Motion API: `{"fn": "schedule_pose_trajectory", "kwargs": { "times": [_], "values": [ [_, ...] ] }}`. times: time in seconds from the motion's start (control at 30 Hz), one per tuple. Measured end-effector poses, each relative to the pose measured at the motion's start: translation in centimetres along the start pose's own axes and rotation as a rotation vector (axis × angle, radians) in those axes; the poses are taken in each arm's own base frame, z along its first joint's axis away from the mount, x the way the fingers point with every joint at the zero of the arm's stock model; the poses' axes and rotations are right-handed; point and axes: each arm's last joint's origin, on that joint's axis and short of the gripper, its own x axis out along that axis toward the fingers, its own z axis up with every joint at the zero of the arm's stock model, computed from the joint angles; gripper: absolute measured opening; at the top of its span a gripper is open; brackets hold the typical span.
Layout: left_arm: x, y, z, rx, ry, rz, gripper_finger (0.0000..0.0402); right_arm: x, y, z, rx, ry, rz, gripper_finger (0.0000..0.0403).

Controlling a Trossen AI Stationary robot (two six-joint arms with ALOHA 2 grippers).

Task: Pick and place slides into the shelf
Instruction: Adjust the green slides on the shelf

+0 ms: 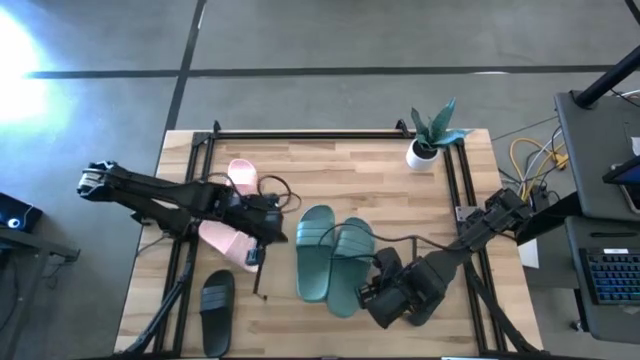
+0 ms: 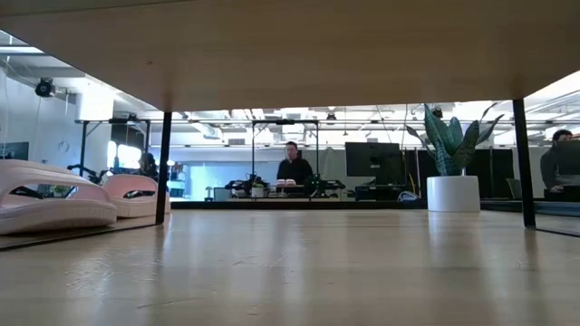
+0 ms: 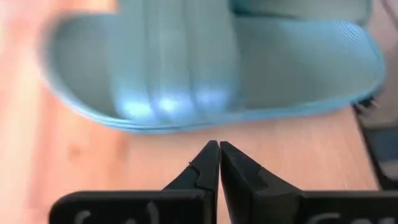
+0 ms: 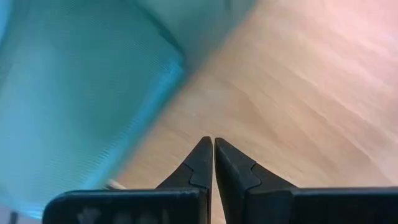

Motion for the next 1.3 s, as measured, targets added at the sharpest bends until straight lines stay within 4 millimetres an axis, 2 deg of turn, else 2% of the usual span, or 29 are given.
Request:
{"fn": "schedule_pose_trajectory", "kwargs": {
  "times": [0.13, 0.23, 0.47, 0.67, 0.9, 1.13, 1.3],
  "values": [
    [-1.8, 1.1, 0.4, -0.013, -0.092, 0.147, 0.0000, -1.7, 0.7, 0.3, 0.008, -0.003, 0.070, 0.0011],
    [-2.1, 2.1, 1.1, 0.003, -0.159, 0.153, 0.0000, -2.3, 1.3, 0.3, 0.010, 0.034, 0.121, 0.0011],
    [0.3, 5.0, 2.6, -0.036, -0.184, 0.109, 0.0000, -3.2, 2.9, -1.3, -0.007, 0.098, 0.326, 0.0011],
    [2.9, 6.3, 2.7, -0.034, -0.133, 0.110, 0.0000, -2.7, 3.1, -2.2, 0.016, 0.070, 0.346, 0.0011],
    [5.2, 6.7, 2.5, -0.023, -0.089, 0.059, 0.0000, -1.6, 4.3, -3.6, -0.038, 0.091, 0.415, 0.0011],
    [5.5, 6.6, 2.5, -0.021, -0.090, -0.008, 0.0000, -0.3, 5.4, -4.3, -0.088, 0.099, 0.459, 0.0011],
    [6.1, 6.5, 2.4, -0.022, -0.080, -0.078, 0.0000, 1.3, 5.8, -5.0, -0.095, 0.128, 0.428, 0.0011]
  ]
}}
